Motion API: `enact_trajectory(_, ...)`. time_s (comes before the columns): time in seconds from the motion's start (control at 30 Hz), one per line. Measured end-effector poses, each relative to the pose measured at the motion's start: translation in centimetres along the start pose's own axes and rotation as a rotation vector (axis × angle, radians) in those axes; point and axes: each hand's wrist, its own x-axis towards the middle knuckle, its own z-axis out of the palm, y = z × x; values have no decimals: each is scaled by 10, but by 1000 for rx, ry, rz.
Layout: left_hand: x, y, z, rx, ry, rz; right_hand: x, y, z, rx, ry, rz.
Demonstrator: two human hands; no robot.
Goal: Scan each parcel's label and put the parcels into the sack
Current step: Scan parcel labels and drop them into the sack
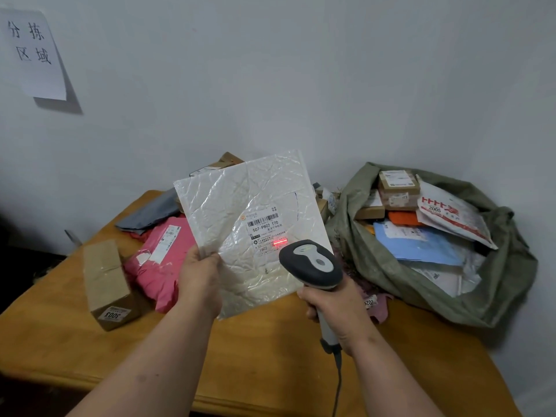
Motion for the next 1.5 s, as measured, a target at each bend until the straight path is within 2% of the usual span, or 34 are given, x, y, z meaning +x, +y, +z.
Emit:
enact_trajectory(0.37, -4, 1, 7, -3, -10, 1, 4, 3, -2, -21, -24, -12)
enact_trajectory(0.47, -2, 0, 7, 1, -37, -17, 5, 4, -3, -18, 20, 4)
enact_trajectory(0.57, 2, -2, 10, -25, -44, -50, 8, 6, -6, -2, 157, 38)
enact_trajectory(0.67, 9, -1, 16, -54, -43, -100, 13, 10, -13, 127, 312, 120)
enact_trajectory(0.83, 22, -7, 35, -58, -106, -178, 11, 17, -21, 439, 303, 276)
enact_trajectory(0.93, 21, -16, 54, 70, -217, -136, 8, 23, -24, 553, 314, 264)
enact_trajectory(1.1, -2, -21, 116, 340, -469, -6, 21, 44, -58, 664, 588, 255)
enact_trajectory(1.3, -34, -24, 235, 312, -876, 184, 65, 44, -138, 818, 774, 207)
enact_trajectory(1.37, -39, -34, 278, 355, -927, 282, 84, 43, -179, 850, 790, 175)
enact_trajectory(1.5, -46, -58, 363, 486, -996, 281, 123, 45, -261, 870, 818, 188)
